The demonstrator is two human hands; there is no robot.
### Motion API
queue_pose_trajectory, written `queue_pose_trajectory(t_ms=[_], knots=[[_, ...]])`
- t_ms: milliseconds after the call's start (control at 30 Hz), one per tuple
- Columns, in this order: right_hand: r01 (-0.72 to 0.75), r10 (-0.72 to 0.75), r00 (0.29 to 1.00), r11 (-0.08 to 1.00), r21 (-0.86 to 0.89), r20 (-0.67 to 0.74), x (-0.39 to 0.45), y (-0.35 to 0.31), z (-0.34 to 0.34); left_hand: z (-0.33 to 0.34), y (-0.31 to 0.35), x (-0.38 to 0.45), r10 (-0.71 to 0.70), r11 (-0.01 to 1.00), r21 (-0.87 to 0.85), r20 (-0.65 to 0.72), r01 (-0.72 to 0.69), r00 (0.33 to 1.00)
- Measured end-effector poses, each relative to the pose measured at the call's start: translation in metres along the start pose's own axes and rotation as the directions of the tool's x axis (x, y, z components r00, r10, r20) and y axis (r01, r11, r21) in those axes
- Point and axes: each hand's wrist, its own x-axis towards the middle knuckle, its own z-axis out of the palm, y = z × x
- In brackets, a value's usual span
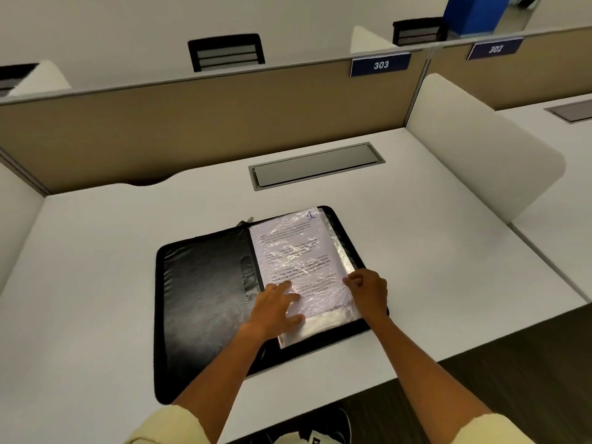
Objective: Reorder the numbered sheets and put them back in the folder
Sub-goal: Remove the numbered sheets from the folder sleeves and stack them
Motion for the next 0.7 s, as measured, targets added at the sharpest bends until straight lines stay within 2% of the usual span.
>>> queue_pose_trajectory(t_ms=[233, 400, 533, 600, 700], knots=[[0.002, -0.003, 0.999, 1.000, -0.020, -0.047, -0.004, -0.007, 0.003, 0.003, 0.007, 0.001, 0.069, 0.995, 0.078, -0.007, -0.068, 0.998], [-0.127, 0.114, 0.989, 0.980, 0.152, 0.089, -0.007, -0.030, -0.006, 0.013, 0.020, 0.003, 0.180, 0.981, 0.091, -0.094, -0.172, 0.979], [-0.297, 0.232, 0.951, 0.872, 0.390, 0.206, -0.012, -0.040, -0.007, 0.018, 0.027, 0.005, 0.238, 0.971, 0.034, -0.205, -0.236, 0.949], [-0.330, 0.252, 0.940, 0.840, 0.430, 0.229, -0.013, -0.042, -0.007, 0.018, 0.028, 0.005, 0.250, 0.964, -0.024, -0.253, -0.265, 0.935], [-0.331, 0.243, 0.940, 0.824, 0.461, 0.241, -0.018, -0.047, -0.006, 0.010, 0.030, 0.004, 0.238, 0.955, -0.117, -0.244, -0.272, 0.940]])
